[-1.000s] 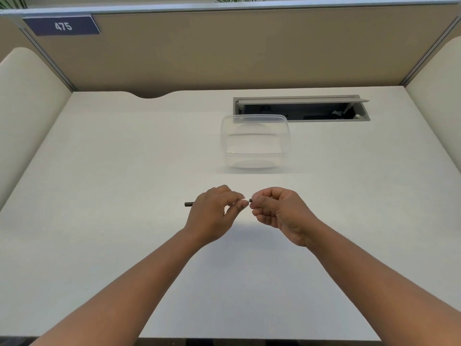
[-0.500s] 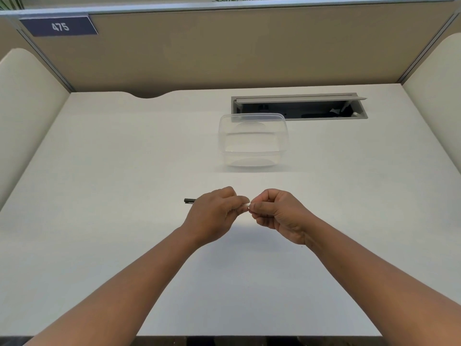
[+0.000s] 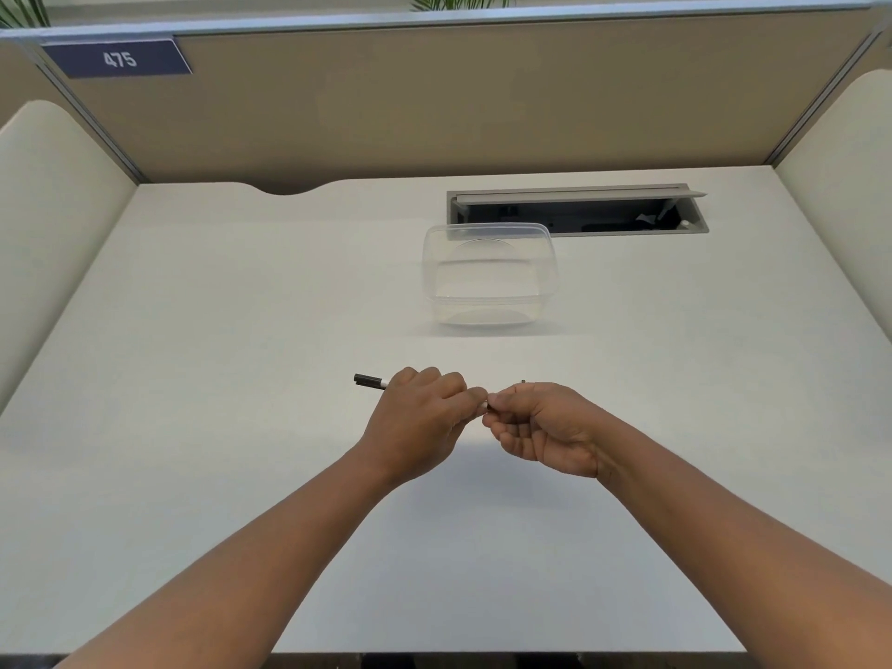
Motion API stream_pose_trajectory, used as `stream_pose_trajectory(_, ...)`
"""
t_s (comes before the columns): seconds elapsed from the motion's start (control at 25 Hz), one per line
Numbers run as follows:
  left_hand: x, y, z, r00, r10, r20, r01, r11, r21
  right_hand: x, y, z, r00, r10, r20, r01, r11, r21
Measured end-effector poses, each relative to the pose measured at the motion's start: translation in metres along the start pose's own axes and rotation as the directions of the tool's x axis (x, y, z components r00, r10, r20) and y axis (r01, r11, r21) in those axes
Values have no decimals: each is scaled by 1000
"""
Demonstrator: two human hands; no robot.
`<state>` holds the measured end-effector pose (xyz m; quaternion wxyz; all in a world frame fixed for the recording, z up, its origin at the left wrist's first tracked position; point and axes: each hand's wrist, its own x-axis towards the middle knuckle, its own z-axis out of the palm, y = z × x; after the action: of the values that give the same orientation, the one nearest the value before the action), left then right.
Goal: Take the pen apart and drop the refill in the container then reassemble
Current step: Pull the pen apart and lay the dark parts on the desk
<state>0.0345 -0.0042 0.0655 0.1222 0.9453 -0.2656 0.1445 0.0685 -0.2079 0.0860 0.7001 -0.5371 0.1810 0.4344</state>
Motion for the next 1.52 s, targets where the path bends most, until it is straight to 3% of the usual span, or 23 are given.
stream_pose_trajectory(0.12, 4, 3, -5, 997, -47, 61, 52, 995, -85, 0, 0, -1, 992, -128, -24, 126, 990, -60)
stream_pose_trajectory(0.24, 15, 4, -12, 919, -209, 335, 300, 921, -249, -2, 2, -1, 938, -346, -19, 325, 897, -299)
stream_pose_trajectory(0.4, 24, -10, -23, 737, -174, 653, 622, 551, -556, -7, 11, 0, 785, -604, 136, 538, 556, -634)
stream_pose_trajectory(0.48, 24, -13, -25, 725, -135, 676, 638, 501, -585, -8, 16, -1, 711, -676, 193, 574, 400, -714)
stream_pose_trajectory(0.56, 22, -11, -22, 799, -174, 576, 519, 684, -513, -7, 15, -2, 773, -630, 73, 537, 589, -604)
stream_pose_trajectory(0.68, 17, -2, -17, 957, -129, 259, 195, 950, -246, -7, 7, 2, 973, -226, -57, 224, 974, -40)
stream_pose_trajectory(0.76, 14, 2, -15, 981, -89, 170, 121, 975, -189, -3, 4, -2, 991, -130, -42, 133, 989, 65)
stream_pose_trajectory(0.84, 16, 2, -18, 934, -159, 319, 263, 912, -315, -5, 6, -7, 951, -308, 27, 308, 937, -165)
stream_pose_trajectory(0.88, 19, -1, -21, 860, -188, 475, 410, 808, -423, -7, 9, -10, 889, -448, 94, 448, 810, -379)
stream_pose_trajectory(0.96, 23, -7, -24, 713, -149, 685, 630, 565, -533, -7, 13, -17, 648, -676, 350, 627, 213, -750)
stream_pose_trajectory(1.0, 25, -9, -26, 700, -125, 703, 636, 557, -534, -6, 14, -19, 529, -700, 480, 637, -46, -769)
stream_pose_trajectory(1.04, 25, -10, -26, 721, -128, 681, 597, 614, -517, -4, 18, -20, 460, -718, 523, 634, -147, -759)
stream_pose_trajectory(1.08, 25, -9, -24, 769, -144, 623, 520, 707, -479, -1, 21, -17, 470, -757, 454, 649, -52, -759)
stream_pose_trajectory(1.12, 24, -8, -22, 829, -160, 536, 429, 797, -426, -1, 19, -14, 578, -770, 271, 668, 256, -699)
stream_pose_trajectory(1.16, 24, -6, -21, 884, -160, 439, 338, 867, -366, -2, 15, -8, 752, -652, 93, 610, 636, -473)
stream_pose_trajectory(1.2, 23, -4, -20, 925, -144, 352, 262, 912, -316, -2, 13, -5, 899, -437, 23, 433, 880, -194)
stream_pose_trajectory(1.24, 21, -3, -19, 945, -132, 300, 220, 934, -281, 0, 9, -6, 961, -278, 14, 278, 960, -16)
stream_pose_trajectory(1.32, 20, -2, -17, 932, -143, 333, 238, 934, -267, 1, 8, -7, 953, -302, 2, 298, 941, -159)
stream_pose_trajectory(1.36, 20, -3, -16, 896, -161, 413, 303, 903, -305, 0, 10, -9, 875, -481, 45, 453, 785, -423)
stream_pose_trajectory(1.4, 21, -4, -18, 835, -180, 519, 418, 822, -388, -1, 14, -11, 729, -663, 171, 559, 433, -707)
stream_pose_trajectory(1.44, 22, -5, -19, 774, -181, 606, 534, 700, -474, -2, 18, -15, 554, -743, 376, 581, 22, -814)
stream_pose_trajectory(1.48, 24, -6, -20, 740, -168, 651, 598, 607, -523, -2, 21, -18, 430, -728, 534, 551, -257, -794)
stream_pose_trajectory(1.52, 25, -6, -22, 737, -159, 658, 602, 598, -530, 1, 24, -20, 383, -728, 569, 542, -322, -776)
